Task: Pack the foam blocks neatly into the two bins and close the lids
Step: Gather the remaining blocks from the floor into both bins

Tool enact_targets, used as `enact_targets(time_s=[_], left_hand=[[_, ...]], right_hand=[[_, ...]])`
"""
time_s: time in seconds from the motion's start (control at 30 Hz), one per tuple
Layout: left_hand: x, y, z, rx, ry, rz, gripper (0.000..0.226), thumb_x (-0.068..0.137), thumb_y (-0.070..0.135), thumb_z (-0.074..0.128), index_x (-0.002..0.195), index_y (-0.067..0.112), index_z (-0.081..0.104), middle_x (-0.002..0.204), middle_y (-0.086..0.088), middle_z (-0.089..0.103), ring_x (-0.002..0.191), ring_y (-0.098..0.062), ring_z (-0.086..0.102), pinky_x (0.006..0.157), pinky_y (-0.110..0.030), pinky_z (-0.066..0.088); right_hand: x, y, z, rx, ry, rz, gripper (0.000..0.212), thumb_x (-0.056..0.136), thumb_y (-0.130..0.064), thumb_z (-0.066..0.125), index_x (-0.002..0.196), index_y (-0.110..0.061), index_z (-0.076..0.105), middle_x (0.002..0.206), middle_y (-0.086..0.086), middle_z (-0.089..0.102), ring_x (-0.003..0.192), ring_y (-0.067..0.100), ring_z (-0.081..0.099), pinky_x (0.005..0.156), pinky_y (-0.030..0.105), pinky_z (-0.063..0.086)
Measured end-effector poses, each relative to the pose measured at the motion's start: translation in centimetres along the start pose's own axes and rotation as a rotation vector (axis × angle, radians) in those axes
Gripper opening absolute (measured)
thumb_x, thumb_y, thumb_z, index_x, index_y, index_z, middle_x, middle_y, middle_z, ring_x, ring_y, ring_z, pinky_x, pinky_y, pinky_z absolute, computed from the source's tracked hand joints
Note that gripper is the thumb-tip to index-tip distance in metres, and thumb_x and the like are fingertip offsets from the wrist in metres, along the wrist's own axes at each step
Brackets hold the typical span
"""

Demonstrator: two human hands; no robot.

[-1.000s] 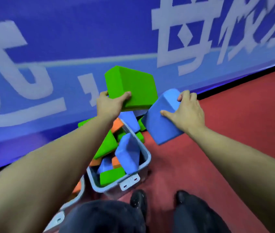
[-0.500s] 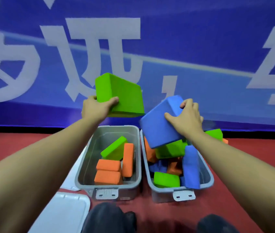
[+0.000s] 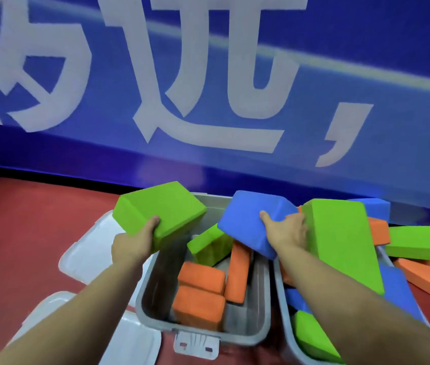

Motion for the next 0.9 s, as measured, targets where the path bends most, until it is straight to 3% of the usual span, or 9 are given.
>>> enact_targets(time_s=[0.1,0.17,0.23,0.33,0.4,0.5,0.67,0.77,0.9], left_hand=[[1.3,-2.3,1.7,0.109,0.0,0.005,0.093,0.055,0.082,0.076,0.096,-0.002,0.071,0.099,-0.021,0.071,0.094,-0.037,0.068,0.084,-0.047,0.057],[2.0,-3.3,2.8,0.177,-0.016,0.039,0.08,0.062,0.077,0.076,0.09,0.002,0.072,0.096,-0.019,0.072,0.092,-0.036,0.068,0.083,-0.045,0.056],[2.3,-3.9,3.6,0.259,-0.028,0.077,0.074,0.065,0.077,0.074,0.088,0.007,0.073,0.094,-0.017,0.072,0.091,-0.035,0.068,0.083,-0.043,0.056],[1.7,-4.6,4.0,0.331,-0.015,0.089,0.071,0.07,0.075,0.072,0.09,0.006,0.073,0.096,-0.017,0.072,0.093,-0.036,0.067,0.082,-0.042,0.055],[1.3,-4.9,3.8,0.341,0.011,0.043,0.076,0.072,0.075,0.071,0.098,0.003,0.071,0.104,-0.019,0.071,0.098,-0.037,0.066,0.085,-0.042,0.053],[-0.4,-4.2,3.8,0.352,-0.012,0.041,0.084,0.065,0.08,0.066,0.1,0.005,0.07,0.104,-0.017,0.07,0.097,-0.037,0.066,0.083,-0.042,0.053],[-6.4,-0.5,4.1,0.445,-0.105,0.254,0.083,0.05,0.086,0.058,0.095,0.017,0.069,0.095,-0.006,0.07,0.088,-0.031,0.067,0.082,-0.043,0.056],[-10.8,0.7,5.6,0.524,-0.186,0.38,0.073,0.053,0.083,0.064,0.098,0.026,0.065,0.099,0.0,0.065,0.087,-0.026,0.068,0.081,-0.042,0.057],[-15.4,0.9,9.6,0.737,-0.303,0.549,0.086,0.063,0.08,0.069,0.128,0.026,0.055,0.121,0.001,0.052,0.109,-0.026,0.064,0.092,-0.044,0.053]], right_hand=[[1.7,2.4,5.4,0.108,-0.069,0.109,0.083,0.077,-0.052,0.082,0.13,0.0,0.046,0.13,0.017,0.057,0.121,0.037,0.057,0.094,0.04,0.046],[2.3,2.9,8.8,0.17,-0.151,0.102,0.047,0.085,-0.048,0.076,0.104,-0.012,0.053,0.102,0.008,0.057,0.097,0.029,0.057,0.079,0.034,0.042],[2.7,3.3,11.6,0.14,-0.25,0.043,0.027,0.092,-0.044,0.067,0.09,-0.02,0.057,0.098,0.007,0.057,0.092,0.026,0.055,0.079,0.032,0.044],[1.7,4.6,12.5,0.069,-0.322,-0.006,0.038,0.097,-0.037,0.061,0.12,-0.007,0.068,0.125,0.013,0.067,0.115,0.032,0.062,0.098,0.036,0.049],[0.4,5.4,11.8,0.057,-0.358,-0.044,0.034,0.1,-0.03,0.058,0.117,-0.002,0.069,0.121,0.017,0.069,0.11,0.033,0.063,0.093,0.036,0.05],[-1.4,6.6,9.2,0.011,-0.389,-0.117,0.022,0.1,-0.024,0.056,0.114,-0.011,0.068,0.113,0.008,0.07,0.1,0.024,0.063,0.082,0.029,0.044],[-4.1,8.1,4.7,-0.02,-0.389,-0.166,0.019,0.096,-0.029,0.059,0.107,-0.018,0.069,0.105,0.006,0.073,0.103,0.026,0.066,0.094,0.037,0.051],[-6.3,8.3,3.0,0.004,-0.418,-0.205,0.017,0.097,-0.025,0.058,0.106,-0.016,0.07,0.1,0.005,0.073,0.097,0.025,0.066,0.09,0.034,0.05],[-7.9,8.1,1.7,0.005,-0.463,-0.283,0.021,0.101,-0.023,0.058,0.114,-0.009,0.068,0.108,0.003,0.069,0.102,0.019,0.062,0.083,0.025,0.041]])
Point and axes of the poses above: each hand's wrist, its own x-axis towards the middle knuckle, its own z-axis out of the palm, y = z × x, the point moved 10 cm from there along x, towards the middle knuckle
